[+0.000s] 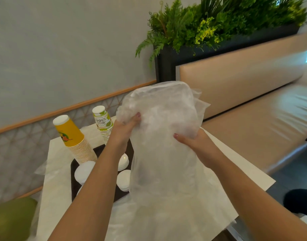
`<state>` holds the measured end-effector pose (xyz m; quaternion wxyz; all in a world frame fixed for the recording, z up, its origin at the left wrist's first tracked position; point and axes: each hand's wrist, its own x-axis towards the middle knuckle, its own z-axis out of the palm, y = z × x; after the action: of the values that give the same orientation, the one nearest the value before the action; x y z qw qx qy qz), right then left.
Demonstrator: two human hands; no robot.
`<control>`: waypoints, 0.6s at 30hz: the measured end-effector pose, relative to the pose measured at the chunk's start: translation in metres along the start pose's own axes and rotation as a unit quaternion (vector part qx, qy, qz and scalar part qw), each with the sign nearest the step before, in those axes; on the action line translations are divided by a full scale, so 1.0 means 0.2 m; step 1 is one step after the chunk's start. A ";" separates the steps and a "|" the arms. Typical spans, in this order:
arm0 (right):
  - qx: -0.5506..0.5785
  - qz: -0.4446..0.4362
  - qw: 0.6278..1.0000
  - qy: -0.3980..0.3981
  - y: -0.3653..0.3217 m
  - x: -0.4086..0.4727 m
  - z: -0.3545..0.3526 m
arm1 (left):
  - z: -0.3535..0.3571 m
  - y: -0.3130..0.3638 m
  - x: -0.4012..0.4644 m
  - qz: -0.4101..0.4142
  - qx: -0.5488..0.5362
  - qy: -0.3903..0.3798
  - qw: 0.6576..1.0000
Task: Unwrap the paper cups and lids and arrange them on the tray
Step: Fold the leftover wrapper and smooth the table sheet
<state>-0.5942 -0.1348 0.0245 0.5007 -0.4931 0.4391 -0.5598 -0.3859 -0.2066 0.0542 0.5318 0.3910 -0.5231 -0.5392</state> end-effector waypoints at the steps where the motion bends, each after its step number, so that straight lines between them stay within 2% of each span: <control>1: 0.022 -0.005 1.000 0.000 -0.02 0.01 0.00 | 0.01 0.02 0.00 0.000 0.001 -0.005 1.000; 3: 0.041 -0.016 0.999 0.015 -0.07 0.04 0.00 | 0.03 0.04 0.01 -0.001 -0.002 -0.024 1.000; 7: 0.021 -0.024 0.999 0.025 -0.14 0.10 -0.03 | 0.06 0.11 0.02 -0.027 -0.075 -0.085 0.993; 9: 0.002 -0.026 1.000 -0.005 -0.17 0.11 -0.05 | 0.06 0.13 0.02 -0.030 -0.083 -0.102 0.991; 13: -0.063 -0.007 0.996 -0.059 -0.22 0.12 -0.07 | 0.08 0.17 0.02 -0.039 -0.030 -0.128 0.991; 16: -0.073 -0.012 0.997 -0.039 -0.23 0.14 -0.08 | 0.08 0.20 0.04 -0.047 -0.026 -0.119 0.991; 18: -0.028 -0.020 0.999 -0.015 -0.24 0.16 -0.08 | 0.08 0.22 0.08 -0.025 -0.085 -0.100 0.991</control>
<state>-0.6172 -0.1614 0.0732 0.4817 -0.5243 0.4369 -0.5498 -0.3970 -0.2145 0.1010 0.4942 0.3014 -0.5160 -0.6315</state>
